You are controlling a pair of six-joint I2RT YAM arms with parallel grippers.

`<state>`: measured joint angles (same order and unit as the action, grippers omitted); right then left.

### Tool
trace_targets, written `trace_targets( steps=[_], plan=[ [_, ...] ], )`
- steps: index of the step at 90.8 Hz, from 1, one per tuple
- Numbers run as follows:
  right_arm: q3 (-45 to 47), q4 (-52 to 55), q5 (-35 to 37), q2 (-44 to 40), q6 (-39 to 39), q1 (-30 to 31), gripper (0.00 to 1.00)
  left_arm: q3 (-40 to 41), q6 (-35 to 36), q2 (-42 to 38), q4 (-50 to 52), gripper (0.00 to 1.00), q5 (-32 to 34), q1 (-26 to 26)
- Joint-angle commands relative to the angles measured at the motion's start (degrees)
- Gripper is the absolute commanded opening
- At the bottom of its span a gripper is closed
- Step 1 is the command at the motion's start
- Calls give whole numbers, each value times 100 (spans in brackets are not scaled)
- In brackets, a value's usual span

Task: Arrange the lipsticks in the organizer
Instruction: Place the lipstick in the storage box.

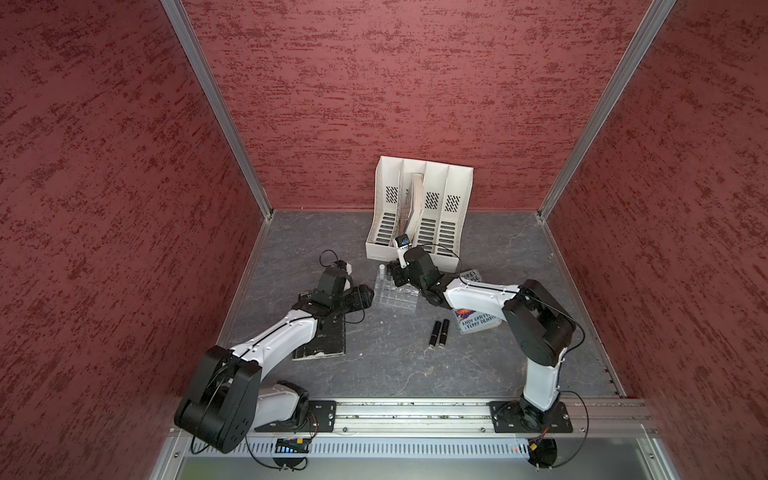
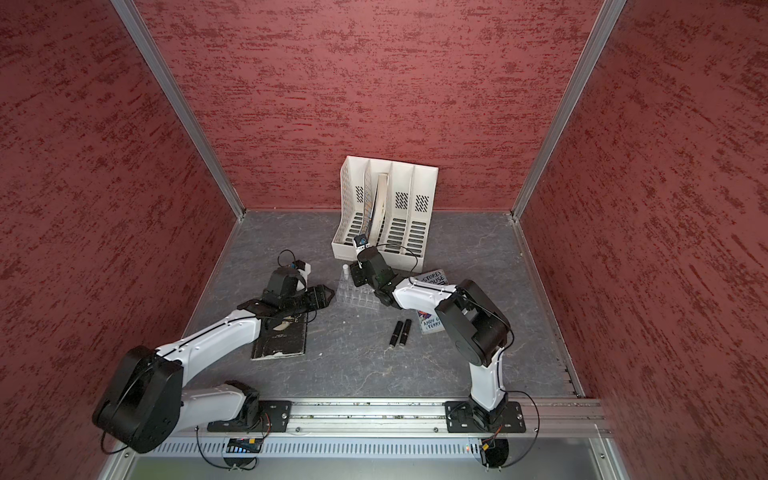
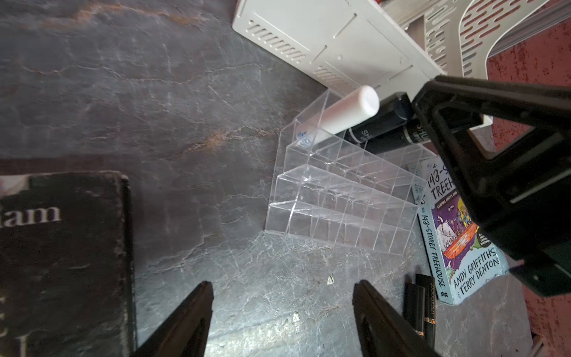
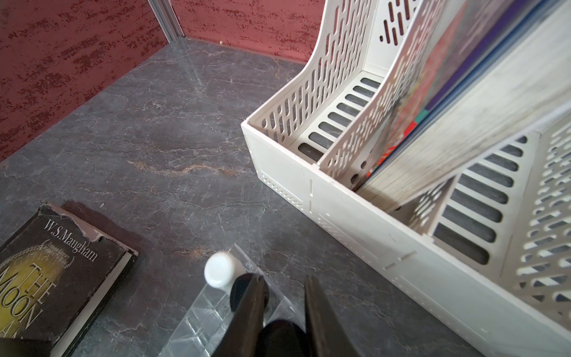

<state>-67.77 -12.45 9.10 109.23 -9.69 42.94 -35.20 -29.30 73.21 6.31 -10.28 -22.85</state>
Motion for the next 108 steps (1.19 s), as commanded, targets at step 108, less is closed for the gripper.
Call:
trace_targets(
  steps=[108],
  plan=[
    [373, -651, 292, 180, -57, 22, 15, -389, 326, 119, -51, 74, 270, -668]
  ],
)
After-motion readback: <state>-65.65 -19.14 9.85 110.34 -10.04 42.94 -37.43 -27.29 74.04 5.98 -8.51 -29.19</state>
